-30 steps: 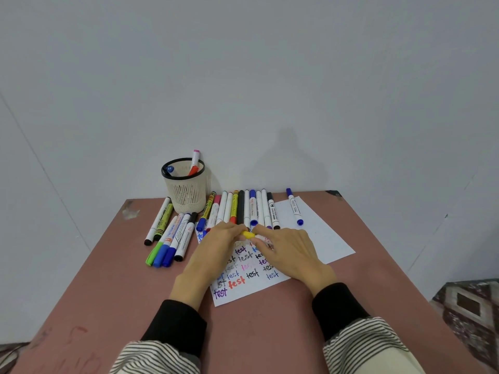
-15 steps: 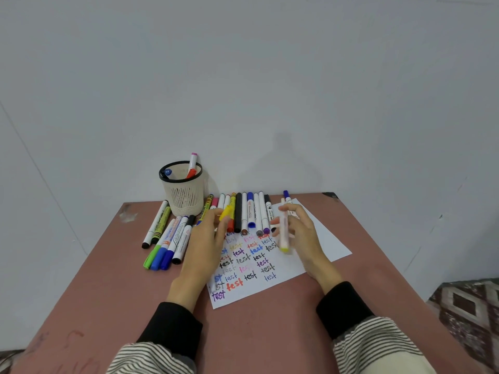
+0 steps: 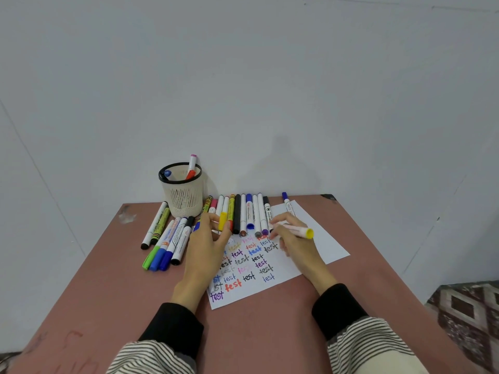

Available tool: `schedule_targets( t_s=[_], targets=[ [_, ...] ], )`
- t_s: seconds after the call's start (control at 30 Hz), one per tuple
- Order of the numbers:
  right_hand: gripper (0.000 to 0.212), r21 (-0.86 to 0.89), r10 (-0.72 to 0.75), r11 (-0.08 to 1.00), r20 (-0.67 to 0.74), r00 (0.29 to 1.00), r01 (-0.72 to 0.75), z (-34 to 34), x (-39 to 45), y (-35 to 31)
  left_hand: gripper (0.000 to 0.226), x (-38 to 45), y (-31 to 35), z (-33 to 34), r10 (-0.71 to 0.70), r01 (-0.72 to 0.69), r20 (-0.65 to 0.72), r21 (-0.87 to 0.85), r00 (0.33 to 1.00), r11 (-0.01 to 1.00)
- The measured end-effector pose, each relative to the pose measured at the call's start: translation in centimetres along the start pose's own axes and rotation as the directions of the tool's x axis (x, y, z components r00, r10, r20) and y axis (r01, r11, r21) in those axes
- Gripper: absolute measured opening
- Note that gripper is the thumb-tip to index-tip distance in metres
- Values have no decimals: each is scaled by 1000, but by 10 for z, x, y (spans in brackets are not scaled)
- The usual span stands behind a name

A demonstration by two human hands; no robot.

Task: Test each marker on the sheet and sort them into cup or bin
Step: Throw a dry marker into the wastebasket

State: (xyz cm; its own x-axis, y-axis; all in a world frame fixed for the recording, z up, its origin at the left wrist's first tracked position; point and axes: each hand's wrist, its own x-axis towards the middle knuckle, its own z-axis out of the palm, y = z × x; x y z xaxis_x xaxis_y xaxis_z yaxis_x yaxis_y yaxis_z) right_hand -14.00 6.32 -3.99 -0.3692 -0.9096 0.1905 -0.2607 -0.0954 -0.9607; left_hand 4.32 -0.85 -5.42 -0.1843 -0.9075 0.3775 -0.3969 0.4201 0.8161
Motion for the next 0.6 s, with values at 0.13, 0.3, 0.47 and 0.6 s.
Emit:
schedule_targets(
  t_s=[0.13,0.3,0.47,0.6],
  targets=[
    [34,-105,37,994,29,999,-34,7,-3,1,17,1,-1,1,-4,4,-4,-6,1000,1000],
    [41,-192,88,978,9,996,-85,11,-3,4,18,0,-3,2,-6,6,12,-4,1000,1000],
    [35,-151,84,985,19,996,-80,11,-2,6,19,0,-1,2,2,-3,26,19,1000,1000],
    [41,-236,85,969,24,996,-77,13,-1,10,19,-1,1,2,7,-8,32,45,999,999]
  ],
)
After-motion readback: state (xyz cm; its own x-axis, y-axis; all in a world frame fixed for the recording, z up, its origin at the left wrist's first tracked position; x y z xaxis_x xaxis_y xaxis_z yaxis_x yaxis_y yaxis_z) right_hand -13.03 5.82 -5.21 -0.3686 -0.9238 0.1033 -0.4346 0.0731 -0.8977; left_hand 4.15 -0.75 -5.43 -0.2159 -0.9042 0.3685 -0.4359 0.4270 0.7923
